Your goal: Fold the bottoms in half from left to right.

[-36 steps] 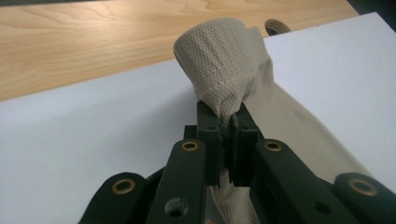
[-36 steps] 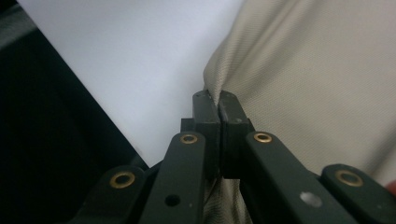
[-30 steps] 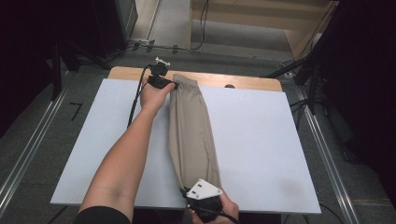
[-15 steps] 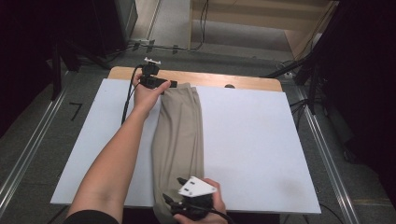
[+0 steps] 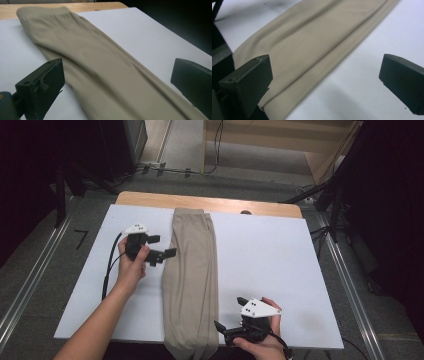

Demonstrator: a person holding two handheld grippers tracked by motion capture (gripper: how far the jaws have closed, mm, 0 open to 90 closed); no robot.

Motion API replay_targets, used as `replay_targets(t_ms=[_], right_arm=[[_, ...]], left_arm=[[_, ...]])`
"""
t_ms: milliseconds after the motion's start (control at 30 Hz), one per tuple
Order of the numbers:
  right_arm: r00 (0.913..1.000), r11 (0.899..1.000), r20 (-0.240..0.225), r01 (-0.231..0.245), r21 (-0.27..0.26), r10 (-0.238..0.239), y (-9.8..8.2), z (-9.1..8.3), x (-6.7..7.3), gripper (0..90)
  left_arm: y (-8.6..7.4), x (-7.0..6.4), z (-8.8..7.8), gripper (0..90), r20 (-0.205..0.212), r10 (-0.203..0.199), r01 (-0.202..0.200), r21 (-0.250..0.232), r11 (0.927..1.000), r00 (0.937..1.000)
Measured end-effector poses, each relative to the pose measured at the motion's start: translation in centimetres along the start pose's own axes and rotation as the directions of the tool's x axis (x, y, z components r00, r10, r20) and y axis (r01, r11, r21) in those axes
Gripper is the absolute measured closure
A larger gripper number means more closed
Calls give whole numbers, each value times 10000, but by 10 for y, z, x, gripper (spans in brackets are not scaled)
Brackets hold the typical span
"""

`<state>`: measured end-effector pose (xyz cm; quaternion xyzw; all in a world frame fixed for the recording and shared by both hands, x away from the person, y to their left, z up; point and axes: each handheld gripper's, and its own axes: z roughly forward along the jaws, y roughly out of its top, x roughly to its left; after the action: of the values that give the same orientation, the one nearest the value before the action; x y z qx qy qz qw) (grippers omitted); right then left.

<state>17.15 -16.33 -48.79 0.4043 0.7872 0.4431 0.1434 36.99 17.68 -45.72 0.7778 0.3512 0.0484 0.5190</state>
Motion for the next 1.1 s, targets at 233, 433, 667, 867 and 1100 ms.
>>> replay_targets(t_ms=[233, 433, 667, 867, 1100], right_arm=[[9997, 9999, 232, -28, 127, 25, 4, 8, 8, 174], [9997, 9998, -233, 81, 167, -77, 5, 21, 18, 543], [9992, 9995, 273, 307, 75, -309, 36, 49, -10, 755], [9951, 9994, 991, 38, 333, -70, 75, 89, -52, 768], [9869, 9981, 1589, -361, 502, 277, 128, 152, -106, 781]], left_arm=[[-63, -51, -42, 0, 547, 232, -245, 239, 9994, 9982], [-100, -93, -54, 197, 603, 1065, -1116, 887, 9898, 9925], [-112, -103, -53, 610, 704, 892, -977, 1289, 9868, 9935], [-115, -104, -44, 726, 205, 1083, -1102, 2010, 9734, 9939], [-118, -108, -39, 744, -138, 1609, -1526, 2470, 9569, 9869]])
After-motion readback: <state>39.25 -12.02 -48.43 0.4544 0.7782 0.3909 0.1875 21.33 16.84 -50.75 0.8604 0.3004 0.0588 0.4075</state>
